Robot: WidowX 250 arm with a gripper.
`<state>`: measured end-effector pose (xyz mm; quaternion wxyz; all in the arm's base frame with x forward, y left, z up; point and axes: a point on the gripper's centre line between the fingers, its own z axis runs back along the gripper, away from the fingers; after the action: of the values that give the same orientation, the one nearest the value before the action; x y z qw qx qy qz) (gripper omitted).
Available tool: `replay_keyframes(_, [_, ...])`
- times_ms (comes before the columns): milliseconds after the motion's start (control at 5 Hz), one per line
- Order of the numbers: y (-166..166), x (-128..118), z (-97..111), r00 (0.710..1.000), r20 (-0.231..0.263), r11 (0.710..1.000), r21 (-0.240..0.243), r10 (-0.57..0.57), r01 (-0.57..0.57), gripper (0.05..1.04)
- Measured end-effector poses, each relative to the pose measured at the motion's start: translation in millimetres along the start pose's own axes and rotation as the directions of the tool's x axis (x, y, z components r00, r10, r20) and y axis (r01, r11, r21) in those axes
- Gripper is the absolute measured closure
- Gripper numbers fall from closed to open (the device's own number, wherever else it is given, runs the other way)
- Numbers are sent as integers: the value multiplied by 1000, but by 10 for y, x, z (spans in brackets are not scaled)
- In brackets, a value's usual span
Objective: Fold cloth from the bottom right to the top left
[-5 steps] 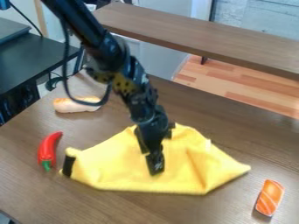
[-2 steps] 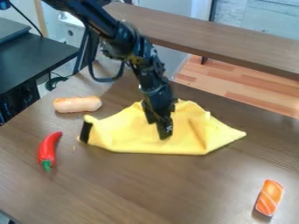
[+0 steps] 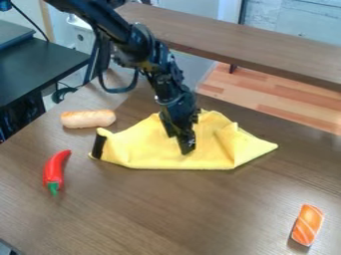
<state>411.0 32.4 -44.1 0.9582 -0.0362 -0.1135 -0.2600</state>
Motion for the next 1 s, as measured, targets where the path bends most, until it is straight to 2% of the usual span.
replay_keyframes(600, [-651, -617, 111, 992, -17, 992, -44, -123, 122, 84])
replay_keyframes(1000, [-940, -784, 158, 985, -17, 982, -84, -170, 168, 83])
